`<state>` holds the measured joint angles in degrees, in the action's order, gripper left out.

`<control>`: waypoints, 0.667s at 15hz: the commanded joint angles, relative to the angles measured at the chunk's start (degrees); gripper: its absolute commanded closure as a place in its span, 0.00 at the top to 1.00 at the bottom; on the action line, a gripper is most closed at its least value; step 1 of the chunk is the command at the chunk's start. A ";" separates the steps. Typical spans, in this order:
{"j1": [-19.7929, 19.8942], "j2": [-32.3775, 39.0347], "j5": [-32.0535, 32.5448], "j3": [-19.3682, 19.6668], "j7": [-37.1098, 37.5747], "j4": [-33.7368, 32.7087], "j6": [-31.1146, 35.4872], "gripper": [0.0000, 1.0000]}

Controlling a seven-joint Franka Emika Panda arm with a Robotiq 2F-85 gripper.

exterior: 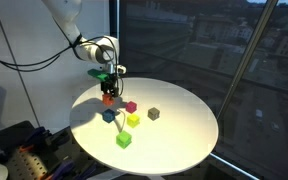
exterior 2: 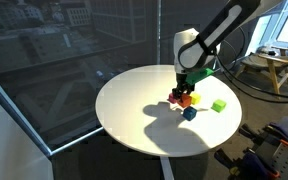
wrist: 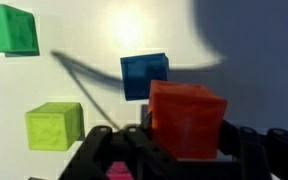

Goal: Put the.orange block on the blue block

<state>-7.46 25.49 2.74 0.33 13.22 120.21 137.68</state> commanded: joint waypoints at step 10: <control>2.34 -4.57 -0.26 0.35 -1.10 8.13 4.27 0.23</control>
<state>-5.89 22.99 2.74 0.48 13.19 125.66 140.20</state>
